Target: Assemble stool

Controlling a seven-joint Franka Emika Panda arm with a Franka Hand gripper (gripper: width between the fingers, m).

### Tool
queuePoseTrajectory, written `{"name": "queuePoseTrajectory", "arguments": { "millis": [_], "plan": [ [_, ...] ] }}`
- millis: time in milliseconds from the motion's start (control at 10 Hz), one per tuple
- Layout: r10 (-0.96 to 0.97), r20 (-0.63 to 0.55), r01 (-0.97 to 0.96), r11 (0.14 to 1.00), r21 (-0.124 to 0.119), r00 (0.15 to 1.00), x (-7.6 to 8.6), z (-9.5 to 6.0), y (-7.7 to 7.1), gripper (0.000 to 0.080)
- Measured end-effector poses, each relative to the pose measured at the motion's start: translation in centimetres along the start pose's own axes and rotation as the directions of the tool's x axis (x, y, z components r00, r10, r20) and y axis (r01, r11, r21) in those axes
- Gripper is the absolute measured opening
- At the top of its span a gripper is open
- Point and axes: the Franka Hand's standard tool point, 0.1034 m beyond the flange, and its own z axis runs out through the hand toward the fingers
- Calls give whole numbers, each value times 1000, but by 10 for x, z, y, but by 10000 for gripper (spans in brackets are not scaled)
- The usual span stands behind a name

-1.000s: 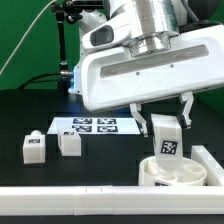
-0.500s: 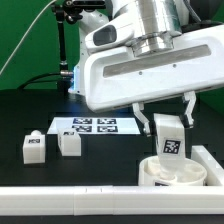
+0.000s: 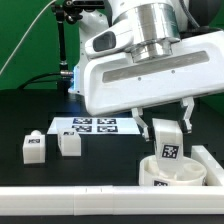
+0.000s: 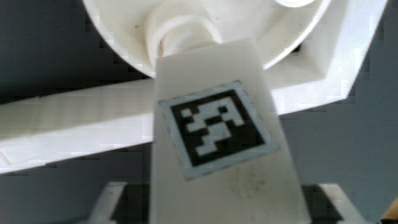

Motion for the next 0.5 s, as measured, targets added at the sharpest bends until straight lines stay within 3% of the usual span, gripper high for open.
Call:
{"name": "queuePoseTrajectory", "arguments": {
  "millis": [500],
  "plan": [
    [1, -19, -1, 1000, -3, 1000, 0, 3, 1, 328]
  ]
}}
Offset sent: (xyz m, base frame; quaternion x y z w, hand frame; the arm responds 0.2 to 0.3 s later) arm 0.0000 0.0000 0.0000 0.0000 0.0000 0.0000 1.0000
